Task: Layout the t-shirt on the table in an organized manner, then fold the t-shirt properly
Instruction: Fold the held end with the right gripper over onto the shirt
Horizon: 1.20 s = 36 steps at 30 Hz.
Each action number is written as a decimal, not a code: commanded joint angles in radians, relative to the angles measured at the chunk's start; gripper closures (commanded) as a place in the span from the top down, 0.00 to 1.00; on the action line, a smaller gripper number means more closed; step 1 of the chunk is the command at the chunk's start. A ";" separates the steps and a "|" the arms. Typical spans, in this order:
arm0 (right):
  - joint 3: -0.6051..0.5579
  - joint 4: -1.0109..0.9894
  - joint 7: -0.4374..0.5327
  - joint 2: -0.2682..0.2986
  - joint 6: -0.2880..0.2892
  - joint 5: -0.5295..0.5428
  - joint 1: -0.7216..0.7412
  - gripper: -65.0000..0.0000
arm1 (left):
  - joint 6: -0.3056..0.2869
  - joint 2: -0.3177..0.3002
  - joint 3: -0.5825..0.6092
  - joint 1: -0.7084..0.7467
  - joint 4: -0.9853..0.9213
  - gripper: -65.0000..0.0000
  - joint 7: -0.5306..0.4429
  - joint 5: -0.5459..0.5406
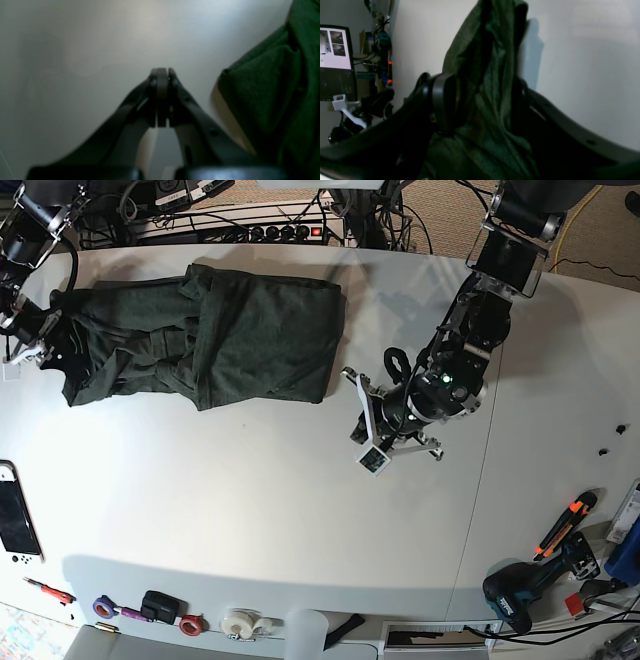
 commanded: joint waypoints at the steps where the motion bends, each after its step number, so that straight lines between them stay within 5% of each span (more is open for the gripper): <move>1: -0.004 -0.005 -0.041 0.014 -0.023 -0.030 -0.019 0.50 | -0.001 0.003 -0.003 -0.022 0.019 0.00 -0.033 -0.007; 29: -0.005 -0.005 -0.041 -0.014 -0.023 0.180 -0.023 0.50 | 0.000 0.003 -0.003 -0.043 0.019 0.00 -0.072 -0.007; 34: -0.005 -0.004 -0.029 -0.013 -0.023 -0.044 -0.010 0.50 | 0.000 0.003 -0.003 -0.043 0.019 0.00 -0.071 -0.007; 36: -0.005 -0.004 0.097 -0.005 -0.023 -0.149 -0.010 0.50 | 0.000 0.003 -0.003 -0.043 0.019 0.00 -0.071 -0.007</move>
